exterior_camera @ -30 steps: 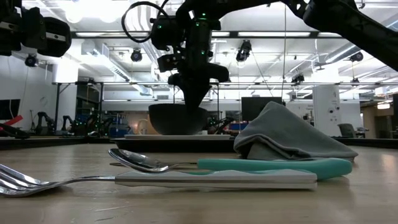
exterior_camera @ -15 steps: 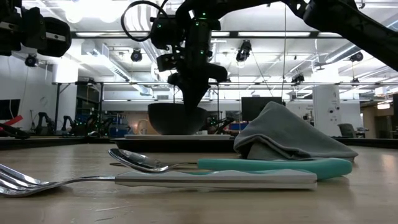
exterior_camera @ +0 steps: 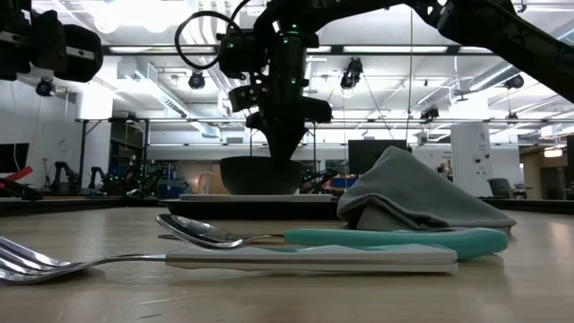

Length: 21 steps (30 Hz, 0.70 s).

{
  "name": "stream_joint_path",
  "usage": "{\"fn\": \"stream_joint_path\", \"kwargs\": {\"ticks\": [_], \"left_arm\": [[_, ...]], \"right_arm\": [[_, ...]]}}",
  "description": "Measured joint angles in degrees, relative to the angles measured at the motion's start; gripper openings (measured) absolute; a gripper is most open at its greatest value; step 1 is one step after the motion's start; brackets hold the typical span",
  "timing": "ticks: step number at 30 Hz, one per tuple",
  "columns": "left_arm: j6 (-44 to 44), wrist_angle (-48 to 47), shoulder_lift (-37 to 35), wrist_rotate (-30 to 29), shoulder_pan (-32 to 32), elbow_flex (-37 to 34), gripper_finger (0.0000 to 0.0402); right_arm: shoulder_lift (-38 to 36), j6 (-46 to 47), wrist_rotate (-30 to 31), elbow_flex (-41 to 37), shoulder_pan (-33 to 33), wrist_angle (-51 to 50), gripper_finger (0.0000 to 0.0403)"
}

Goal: Set up tray
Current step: Put the black bowl on top of the white plate of the black tray

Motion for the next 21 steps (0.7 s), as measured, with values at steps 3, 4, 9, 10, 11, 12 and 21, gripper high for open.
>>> {"fn": "stream_joint_path", "kwargs": {"ticks": [3,4,9,10,11,12,21], "left_arm": [[0.0,0.0,0.0,0.0,0.0,0.0,0.0122],[0.0,0.0,0.0,0.0,0.0,0.0,0.0122],[0.0,0.0,0.0,0.0,0.0,0.0,0.0122],[0.0,0.0,0.0,0.0,0.0,0.0,0.0122],[0.0,0.0,0.0,0.0,0.0,0.0,0.0122],[0.0,0.0,0.0,0.0,0.0,0.0,0.0122],[0.0,0.0,0.0,0.0,0.0,0.0,0.0122]], "right_arm": [[0.0,0.0,0.0,-0.2,0.0,0.3,0.0009],[0.0,0.0,0.0,-0.2,0.0,0.4,0.0009],[0.0,0.0,1.3,-0.2,0.0,0.7,0.0009],[0.0,0.0,2.1,-0.2,0.0,0.8,0.0009],[0.0,0.0,2.3,-0.2,0.0,0.8,0.0009],[0.0,0.0,2.4,-0.2,0.0,0.8,0.0009],[0.0,0.5,2.4,-0.2,0.0,1.6,0.0014]]}}
